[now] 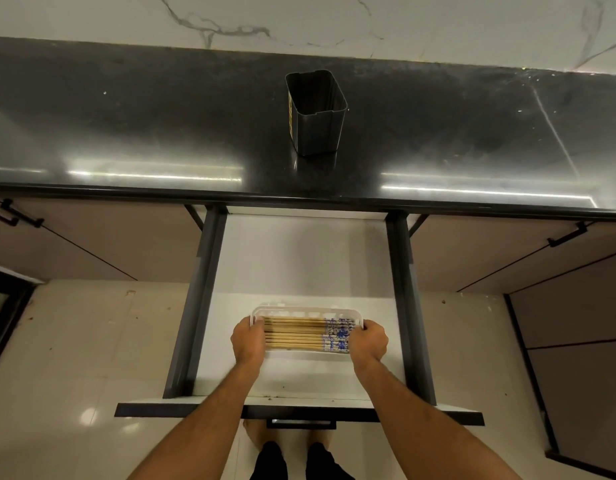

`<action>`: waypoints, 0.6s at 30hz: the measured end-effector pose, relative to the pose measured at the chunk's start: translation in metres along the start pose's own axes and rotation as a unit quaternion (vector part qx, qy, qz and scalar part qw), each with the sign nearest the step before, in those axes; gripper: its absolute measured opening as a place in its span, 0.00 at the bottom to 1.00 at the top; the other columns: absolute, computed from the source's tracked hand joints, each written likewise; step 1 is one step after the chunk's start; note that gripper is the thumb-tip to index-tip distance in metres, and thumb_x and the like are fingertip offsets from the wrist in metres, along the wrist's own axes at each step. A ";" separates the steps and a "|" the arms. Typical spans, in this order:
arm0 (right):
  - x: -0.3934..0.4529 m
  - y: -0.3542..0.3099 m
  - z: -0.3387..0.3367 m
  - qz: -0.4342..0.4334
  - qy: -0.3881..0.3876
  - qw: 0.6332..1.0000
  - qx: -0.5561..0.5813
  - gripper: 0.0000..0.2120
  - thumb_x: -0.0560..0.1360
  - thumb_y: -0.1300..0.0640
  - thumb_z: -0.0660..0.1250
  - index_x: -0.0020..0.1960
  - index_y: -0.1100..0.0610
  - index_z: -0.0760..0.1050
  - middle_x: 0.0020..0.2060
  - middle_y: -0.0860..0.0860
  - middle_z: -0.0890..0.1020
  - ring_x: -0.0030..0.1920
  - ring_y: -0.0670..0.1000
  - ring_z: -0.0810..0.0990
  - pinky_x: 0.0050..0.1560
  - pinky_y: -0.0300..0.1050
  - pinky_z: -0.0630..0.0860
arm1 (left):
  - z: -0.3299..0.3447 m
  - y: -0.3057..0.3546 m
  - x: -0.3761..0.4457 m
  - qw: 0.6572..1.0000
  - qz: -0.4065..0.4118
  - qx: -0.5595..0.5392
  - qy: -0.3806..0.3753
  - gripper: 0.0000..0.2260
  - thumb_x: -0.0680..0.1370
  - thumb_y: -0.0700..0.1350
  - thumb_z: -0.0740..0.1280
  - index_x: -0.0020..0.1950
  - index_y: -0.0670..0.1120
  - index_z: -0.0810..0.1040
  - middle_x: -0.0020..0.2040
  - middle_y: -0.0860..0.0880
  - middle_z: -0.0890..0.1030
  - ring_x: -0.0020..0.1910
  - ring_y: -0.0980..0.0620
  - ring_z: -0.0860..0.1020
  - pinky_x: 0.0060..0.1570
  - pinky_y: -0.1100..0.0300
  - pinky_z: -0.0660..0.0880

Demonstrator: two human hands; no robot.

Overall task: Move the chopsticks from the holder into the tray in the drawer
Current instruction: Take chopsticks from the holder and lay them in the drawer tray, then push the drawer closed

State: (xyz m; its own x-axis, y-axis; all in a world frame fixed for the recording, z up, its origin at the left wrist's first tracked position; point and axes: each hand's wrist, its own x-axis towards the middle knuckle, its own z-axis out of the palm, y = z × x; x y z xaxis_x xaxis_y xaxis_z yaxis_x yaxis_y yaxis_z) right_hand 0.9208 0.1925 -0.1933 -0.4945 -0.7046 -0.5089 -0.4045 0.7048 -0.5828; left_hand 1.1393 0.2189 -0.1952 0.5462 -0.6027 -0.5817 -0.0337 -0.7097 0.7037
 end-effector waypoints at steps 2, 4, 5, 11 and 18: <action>0.001 -0.001 -0.004 -0.010 -0.012 1.000 -0.013 0.09 0.82 0.58 0.65 0.57 0.62 0.80 0.52 0.59 0.85 0.47 0.56 0.86 0.48 0.52 0.85 | -0.001 0.000 -0.002 1.000 0.008 0.007 -0.002 0.10 0.84 0.46 0.62 0.52 0.43 0.79 0.47 0.44 0.81 0.49 0.44 0.81 0.44 0.56 0.77; -0.001 -0.003 -0.008 -0.033 -0.018 0.999 -0.038 0.11 0.83 0.56 0.63 0.58 0.63 0.78 0.53 0.59 0.84 0.47 0.54 0.84 0.49 0.50 0.85 | -0.004 0.000 -0.006 0.999 0.034 0.023 0.000 0.08 0.84 0.46 0.62 0.54 0.44 0.78 0.49 0.45 0.81 0.51 0.43 0.82 0.48 0.54 0.79; -0.003 -0.004 -0.010 -0.051 -0.019 0.997 -0.055 0.13 0.84 0.54 0.62 0.60 0.63 0.77 0.55 0.59 0.83 0.48 0.53 0.82 0.49 0.47 0.83 | -0.005 0.002 -0.010 0.998 0.053 0.035 0.001 0.08 0.84 0.46 0.62 0.55 0.43 0.78 0.51 0.45 0.81 0.53 0.43 0.82 0.49 0.53 0.80; -0.021 -0.008 -0.026 -0.233 -0.004 0.957 -0.175 0.20 0.83 0.46 0.62 0.67 0.60 0.70 0.62 0.56 0.75 0.62 0.53 0.74 0.61 0.48 0.78 | -0.016 0.008 -0.037 0.946 0.233 0.225 0.029 0.20 0.84 0.50 0.62 0.74 0.43 0.68 0.70 0.45 0.74 0.69 0.45 0.72 0.70 0.50 0.69; -0.064 0.003 -0.038 -0.422 0.040 0.857 -0.292 0.26 0.83 0.47 0.63 0.74 0.62 0.66 0.70 0.59 0.73 0.71 0.59 0.71 0.74 0.53 0.69 | -0.030 0.006 -0.067 0.833 0.453 0.316 0.025 0.19 0.80 0.48 0.66 0.70 0.45 0.71 0.63 0.46 0.77 0.62 0.48 0.75 0.67 0.53 0.74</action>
State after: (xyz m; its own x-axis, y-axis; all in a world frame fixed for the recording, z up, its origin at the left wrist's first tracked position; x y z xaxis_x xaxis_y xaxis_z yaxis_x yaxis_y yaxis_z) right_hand 0.9218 0.2432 -0.1382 0.1235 -0.9923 -0.0037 -0.9489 -0.1170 -0.2930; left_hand 1.1276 0.2662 -0.1397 0.0893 -0.9909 0.1005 -0.8767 -0.0304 0.4801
